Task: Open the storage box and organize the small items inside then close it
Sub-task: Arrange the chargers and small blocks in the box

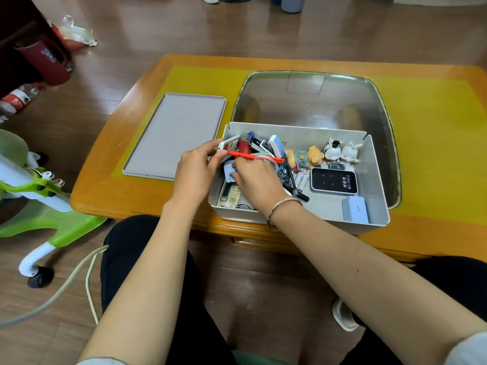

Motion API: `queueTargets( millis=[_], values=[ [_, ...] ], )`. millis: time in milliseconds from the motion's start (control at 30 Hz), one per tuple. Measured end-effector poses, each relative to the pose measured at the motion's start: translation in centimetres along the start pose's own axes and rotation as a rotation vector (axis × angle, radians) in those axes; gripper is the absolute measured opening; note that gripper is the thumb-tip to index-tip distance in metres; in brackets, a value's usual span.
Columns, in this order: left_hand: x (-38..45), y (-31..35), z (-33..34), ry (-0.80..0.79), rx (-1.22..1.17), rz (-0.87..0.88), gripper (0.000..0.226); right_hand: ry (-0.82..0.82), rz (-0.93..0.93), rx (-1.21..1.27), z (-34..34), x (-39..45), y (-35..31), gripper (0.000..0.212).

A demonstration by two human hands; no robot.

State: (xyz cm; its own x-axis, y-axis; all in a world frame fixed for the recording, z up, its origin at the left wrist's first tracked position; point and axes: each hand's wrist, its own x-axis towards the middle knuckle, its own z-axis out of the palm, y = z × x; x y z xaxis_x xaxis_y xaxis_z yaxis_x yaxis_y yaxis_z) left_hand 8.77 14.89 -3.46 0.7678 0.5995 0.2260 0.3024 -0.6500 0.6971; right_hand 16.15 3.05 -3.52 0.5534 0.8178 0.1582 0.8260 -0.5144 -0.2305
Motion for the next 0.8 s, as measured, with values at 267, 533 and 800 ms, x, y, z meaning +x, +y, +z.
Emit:
queueTargets(
  millis=[267,533,800],
  values=[
    [-0.1,-0.2,0.2,0.029,0.034,-0.018,0.034,0.098,0.044,0.150,-1.6,-0.9,0.9,0.022],
    [-0.7,0.1,0.9,0.024,0.260,0.087,0.036,0.304,0.183,0.630,-2.3,-6.6,4.0,0.003],
    [-3.2,4.1,2.9,-0.192,0.214,0.363,0.068,0.398,0.252,0.832,-3.3,-7.9,6.2,0.009]
  ],
)
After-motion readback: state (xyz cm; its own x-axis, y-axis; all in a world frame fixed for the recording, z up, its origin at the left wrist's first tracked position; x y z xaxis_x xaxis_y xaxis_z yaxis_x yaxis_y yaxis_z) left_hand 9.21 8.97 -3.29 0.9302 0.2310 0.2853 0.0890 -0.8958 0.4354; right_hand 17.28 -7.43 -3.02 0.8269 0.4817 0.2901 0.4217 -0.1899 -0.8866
